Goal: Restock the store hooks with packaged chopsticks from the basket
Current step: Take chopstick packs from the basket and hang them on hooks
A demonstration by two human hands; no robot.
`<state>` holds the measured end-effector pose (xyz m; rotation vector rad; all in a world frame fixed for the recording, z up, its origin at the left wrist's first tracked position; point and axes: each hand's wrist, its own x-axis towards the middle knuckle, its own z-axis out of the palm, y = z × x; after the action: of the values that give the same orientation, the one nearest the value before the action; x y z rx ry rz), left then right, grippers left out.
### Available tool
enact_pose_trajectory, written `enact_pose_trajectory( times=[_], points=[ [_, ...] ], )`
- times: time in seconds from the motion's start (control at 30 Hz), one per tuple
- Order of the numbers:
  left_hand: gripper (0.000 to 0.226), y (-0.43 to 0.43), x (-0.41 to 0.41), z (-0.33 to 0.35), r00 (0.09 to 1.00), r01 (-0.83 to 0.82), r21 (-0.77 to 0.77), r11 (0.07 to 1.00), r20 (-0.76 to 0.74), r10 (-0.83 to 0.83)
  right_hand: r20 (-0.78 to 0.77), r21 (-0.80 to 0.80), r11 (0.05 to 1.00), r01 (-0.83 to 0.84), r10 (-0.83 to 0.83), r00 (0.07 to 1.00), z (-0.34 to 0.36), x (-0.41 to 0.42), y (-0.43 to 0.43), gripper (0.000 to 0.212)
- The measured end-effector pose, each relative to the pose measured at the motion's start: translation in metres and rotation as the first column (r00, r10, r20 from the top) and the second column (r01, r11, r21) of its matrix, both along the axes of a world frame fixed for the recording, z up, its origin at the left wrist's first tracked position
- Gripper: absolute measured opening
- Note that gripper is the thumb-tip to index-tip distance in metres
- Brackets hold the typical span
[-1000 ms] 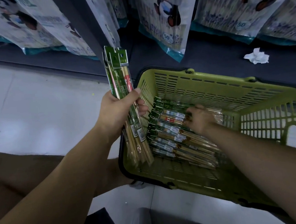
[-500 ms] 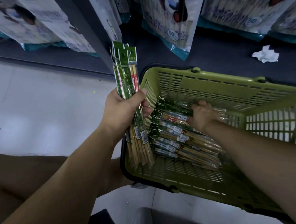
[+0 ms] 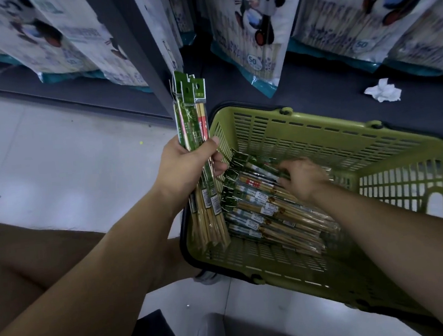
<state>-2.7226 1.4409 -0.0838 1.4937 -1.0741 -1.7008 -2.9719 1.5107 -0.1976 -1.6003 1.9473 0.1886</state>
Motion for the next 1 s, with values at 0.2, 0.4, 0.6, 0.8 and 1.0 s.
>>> enact_pose_trajectory(
  times=[0.2,0.4,0.6,0.8,1.0],
  points=[
    [0.009,0.007,-0.010,0.011,0.999,0.036,0.029,0.999,0.026,-0.037,0.235,-0.154,0.977,0.151,-0.112,0.966,0.055,-0.016,0.004,0.016],
    [0.020,0.027,-0.030,0.024,0.988,0.138,0.085,0.987,-0.087,-0.131,0.641,-0.182,0.926,0.331,-0.144,0.754,0.133,0.003,0.003,0.039],
    [0.043,0.029,-0.060,0.067,0.967,0.081,0.024,0.996,-0.244,-0.073,0.698,-0.206,0.903,0.377,-0.134,0.703,0.192,0.031,0.009,0.043],
    [0.030,0.019,-0.084,0.127,0.934,0.157,0.001,0.988,-0.325,-0.148,0.555,-0.430,0.819,0.379,-0.091,0.827,0.249,0.019,0.012,0.046],
    [0.026,0.018,-0.099,0.189,0.917,0.211,-0.118,0.970,-0.318,-0.238,0.678,-0.465,0.699,0.543,-0.114,0.727,0.307,0.005,0.023,0.029]
  ],
)
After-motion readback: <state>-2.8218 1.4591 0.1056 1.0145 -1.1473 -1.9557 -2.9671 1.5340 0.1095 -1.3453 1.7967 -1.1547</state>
